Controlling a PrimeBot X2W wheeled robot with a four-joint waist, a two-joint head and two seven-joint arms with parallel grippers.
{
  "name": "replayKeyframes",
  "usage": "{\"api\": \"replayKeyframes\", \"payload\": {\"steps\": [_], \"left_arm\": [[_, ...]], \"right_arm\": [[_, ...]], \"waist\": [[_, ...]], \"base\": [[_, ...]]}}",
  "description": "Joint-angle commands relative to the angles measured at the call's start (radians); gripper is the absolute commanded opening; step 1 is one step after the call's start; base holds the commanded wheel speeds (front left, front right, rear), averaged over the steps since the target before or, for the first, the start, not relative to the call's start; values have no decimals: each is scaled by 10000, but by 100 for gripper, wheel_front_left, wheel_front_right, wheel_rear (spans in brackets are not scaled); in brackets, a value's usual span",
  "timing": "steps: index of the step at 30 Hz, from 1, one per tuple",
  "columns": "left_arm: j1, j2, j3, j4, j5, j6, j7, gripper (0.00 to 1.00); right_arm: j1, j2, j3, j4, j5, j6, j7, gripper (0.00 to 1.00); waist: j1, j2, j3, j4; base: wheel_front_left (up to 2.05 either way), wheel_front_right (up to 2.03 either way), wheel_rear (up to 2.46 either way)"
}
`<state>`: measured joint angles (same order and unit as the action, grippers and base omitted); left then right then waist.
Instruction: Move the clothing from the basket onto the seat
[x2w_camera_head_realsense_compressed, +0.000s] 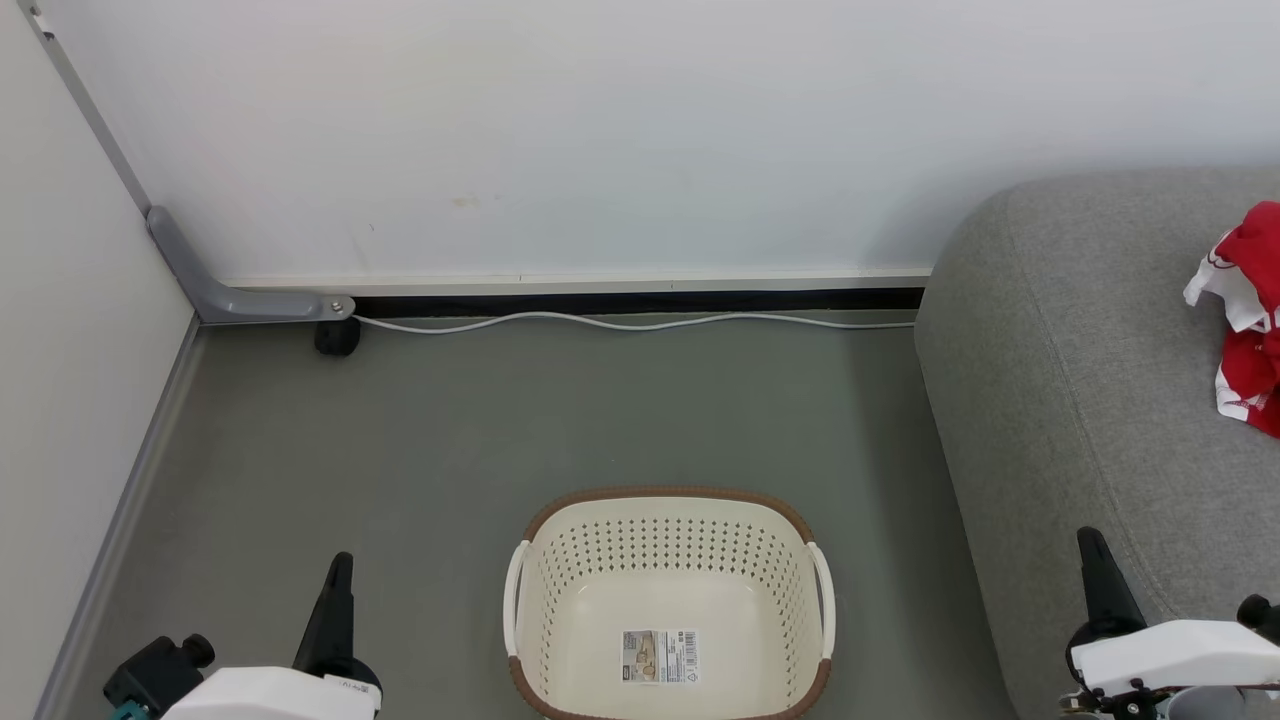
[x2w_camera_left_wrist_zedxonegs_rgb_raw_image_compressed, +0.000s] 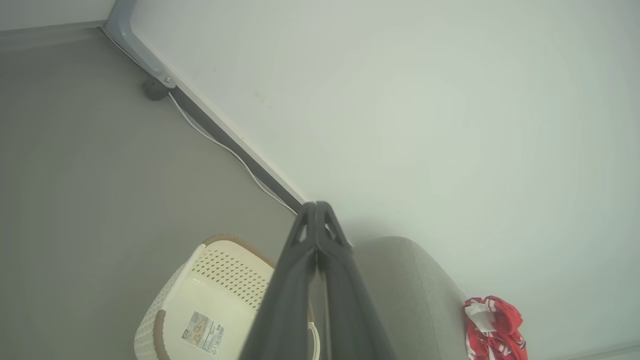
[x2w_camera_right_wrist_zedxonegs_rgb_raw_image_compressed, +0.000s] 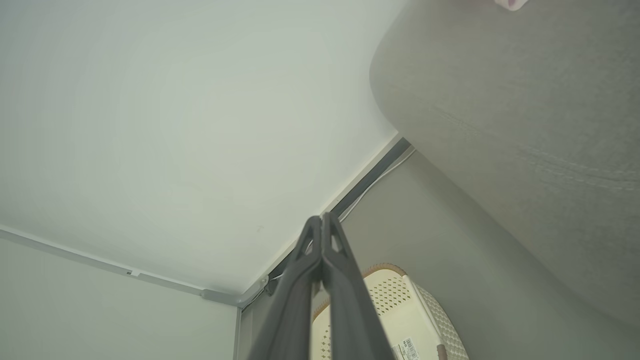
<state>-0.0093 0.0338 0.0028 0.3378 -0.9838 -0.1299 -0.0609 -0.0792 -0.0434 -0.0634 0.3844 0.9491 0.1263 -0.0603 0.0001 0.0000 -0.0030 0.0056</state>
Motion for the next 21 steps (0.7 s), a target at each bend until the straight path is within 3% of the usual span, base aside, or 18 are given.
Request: {"api": "replayKeyframes", "payload": {"steps": [1,21], "left_arm": [[-510,114,249,-293,-220,-4,85,0],[-680,132,558,-517,-2353,-5,675,0]], "right_arm": [[-304,-107,42,-360,241,30,119,0],[-298,-93,-153,-727,2492,35,692,0]], "waist": [[-1,0,1,-1],[-1,0,22,-20]], "base": [[0,0,0],[0,0,0]]}}
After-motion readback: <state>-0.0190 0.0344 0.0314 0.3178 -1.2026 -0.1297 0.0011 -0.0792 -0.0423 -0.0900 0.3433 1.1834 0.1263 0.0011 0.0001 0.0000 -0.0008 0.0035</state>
